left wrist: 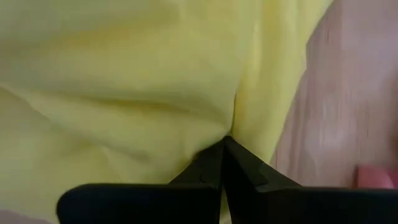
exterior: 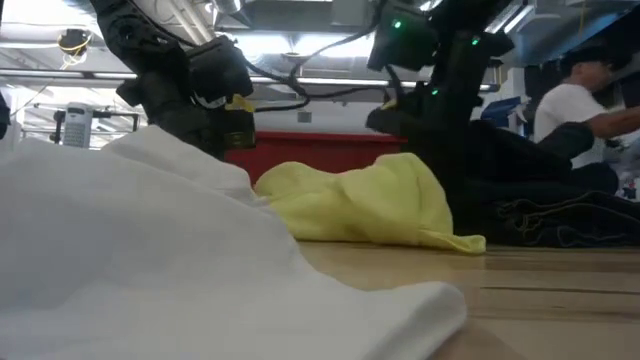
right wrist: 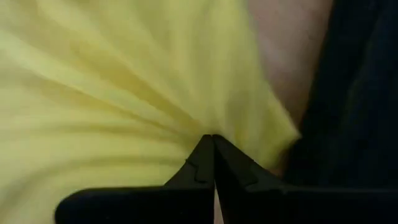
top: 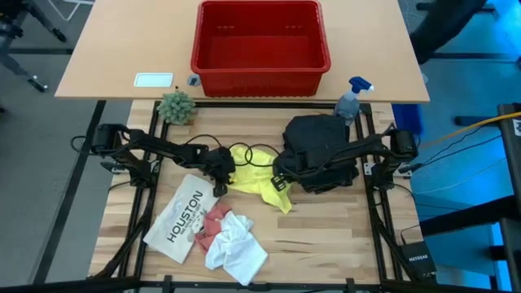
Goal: Fold laundry
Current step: Fold the yellow shirt
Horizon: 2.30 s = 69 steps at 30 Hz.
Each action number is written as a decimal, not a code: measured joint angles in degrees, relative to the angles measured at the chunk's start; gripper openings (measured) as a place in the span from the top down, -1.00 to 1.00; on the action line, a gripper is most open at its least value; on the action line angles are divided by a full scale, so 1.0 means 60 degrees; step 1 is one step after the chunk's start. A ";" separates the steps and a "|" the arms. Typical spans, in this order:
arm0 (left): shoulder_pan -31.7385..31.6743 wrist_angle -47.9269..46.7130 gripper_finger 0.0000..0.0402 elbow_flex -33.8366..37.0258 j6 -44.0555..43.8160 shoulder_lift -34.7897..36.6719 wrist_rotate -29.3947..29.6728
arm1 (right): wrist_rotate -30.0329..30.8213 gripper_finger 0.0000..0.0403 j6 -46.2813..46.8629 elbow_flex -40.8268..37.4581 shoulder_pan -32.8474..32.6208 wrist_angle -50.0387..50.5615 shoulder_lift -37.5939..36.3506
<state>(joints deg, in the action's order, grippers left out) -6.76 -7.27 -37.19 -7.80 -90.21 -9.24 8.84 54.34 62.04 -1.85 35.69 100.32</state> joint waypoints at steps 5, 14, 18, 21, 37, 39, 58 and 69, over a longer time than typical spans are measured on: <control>0.0000 -0.0812 1.00 0.0022 0.0059 0.0269 -0.0488 | 0.0345 1.00 0.0127 0.0000 -0.0403 0.0217 -0.0674; 0.0007 -0.1039 1.00 0.0058 -0.0425 0.2894 -0.0578 | 0.1192 1.00 -0.0347 0.0539 -0.0722 -0.0907 -0.1368; 0.0000 -0.0600 1.00 0.0058 -0.0240 0.3858 0.0420 | 0.0773 1.00 -0.0782 0.0550 -0.0396 -0.2217 -0.1083; -0.0182 0.0044 1.00 0.0047 0.0136 0.3751 0.0646 | 0.0169 1.00 -0.1023 0.0550 -0.0140 -0.2985 -0.0662; -0.2458 0.1227 1.00 -0.0015 0.0375 0.0276 0.0217 | -0.0115 1.00 -0.0377 0.0546 0.0183 -0.1521 0.0748; -0.2687 0.1203 1.00 -0.0015 0.0399 0.0311 -0.0244 | -0.0065 1.00 -0.0434 0.0546 0.0183 -0.1628 0.0710; -0.3033 -0.3146 0.60 0.0475 -0.1355 0.3998 -0.1184 | 0.0259 0.20 -0.1608 0.0546 0.0060 -0.3192 -0.0767; -0.3557 -0.1186 0.02 0.1022 -0.2018 0.2239 -0.1837 | -0.0077 -0.48 -0.1523 0.0546 0.0154 -0.3119 -0.0767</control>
<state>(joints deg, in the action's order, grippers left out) -28.11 -14.39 -31.06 -19.90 -76.77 -20.26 8.37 45.20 65.32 -0.93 16.98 95.72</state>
